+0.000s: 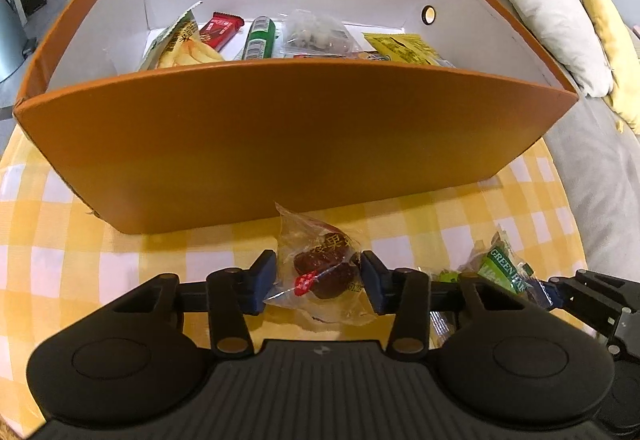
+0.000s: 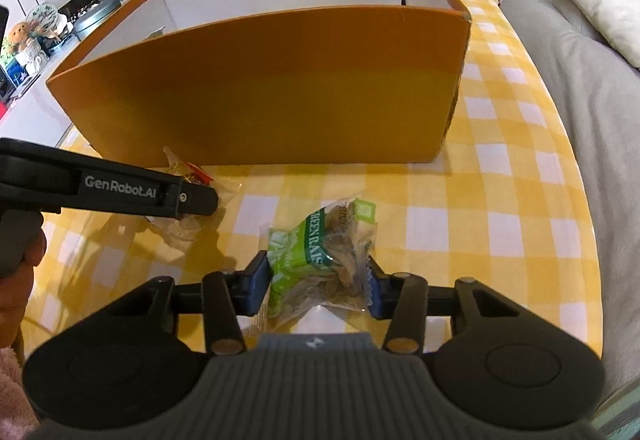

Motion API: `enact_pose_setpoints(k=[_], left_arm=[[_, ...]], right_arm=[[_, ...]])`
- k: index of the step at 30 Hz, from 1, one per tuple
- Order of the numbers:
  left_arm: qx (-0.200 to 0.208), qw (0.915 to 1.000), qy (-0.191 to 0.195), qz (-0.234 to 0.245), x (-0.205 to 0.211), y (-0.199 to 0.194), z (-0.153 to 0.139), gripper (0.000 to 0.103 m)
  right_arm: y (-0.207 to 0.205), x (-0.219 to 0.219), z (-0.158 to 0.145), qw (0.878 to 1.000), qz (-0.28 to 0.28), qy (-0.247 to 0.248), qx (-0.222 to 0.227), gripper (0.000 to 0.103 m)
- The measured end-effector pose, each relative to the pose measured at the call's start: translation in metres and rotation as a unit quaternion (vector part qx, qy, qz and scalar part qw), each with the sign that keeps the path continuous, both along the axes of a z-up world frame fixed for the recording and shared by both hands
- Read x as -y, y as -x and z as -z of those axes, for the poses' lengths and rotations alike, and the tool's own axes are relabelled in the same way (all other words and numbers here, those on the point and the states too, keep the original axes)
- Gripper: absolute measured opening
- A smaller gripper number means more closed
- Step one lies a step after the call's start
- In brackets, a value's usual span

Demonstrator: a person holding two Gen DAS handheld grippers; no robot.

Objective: Organize snacks
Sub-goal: 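Lift both snacks and carry them over the orange box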

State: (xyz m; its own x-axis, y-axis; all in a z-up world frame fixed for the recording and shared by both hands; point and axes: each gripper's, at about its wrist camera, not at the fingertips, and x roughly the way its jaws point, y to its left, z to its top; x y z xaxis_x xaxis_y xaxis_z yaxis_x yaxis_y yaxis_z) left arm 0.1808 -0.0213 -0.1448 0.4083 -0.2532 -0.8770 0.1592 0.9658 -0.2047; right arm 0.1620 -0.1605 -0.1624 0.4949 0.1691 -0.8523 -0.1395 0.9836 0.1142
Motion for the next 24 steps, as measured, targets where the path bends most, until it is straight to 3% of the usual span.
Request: enact_pose_setpoints(k=[16,24], left_arm=[[0.015,0.9995,-0.018,0.022,0.0,0.025,-0.024,0.051],[0.058,0.9948,-0.05,0.066,0.003,0.043,-0.044,0.051]], right_arm=[[0.008,-0.003,-0.017,1.0,-0.008,0.016,0.022,0.044],[0.026,-0.017,-0.04,0.996,-0.04,0.064,0.055,0.044]])
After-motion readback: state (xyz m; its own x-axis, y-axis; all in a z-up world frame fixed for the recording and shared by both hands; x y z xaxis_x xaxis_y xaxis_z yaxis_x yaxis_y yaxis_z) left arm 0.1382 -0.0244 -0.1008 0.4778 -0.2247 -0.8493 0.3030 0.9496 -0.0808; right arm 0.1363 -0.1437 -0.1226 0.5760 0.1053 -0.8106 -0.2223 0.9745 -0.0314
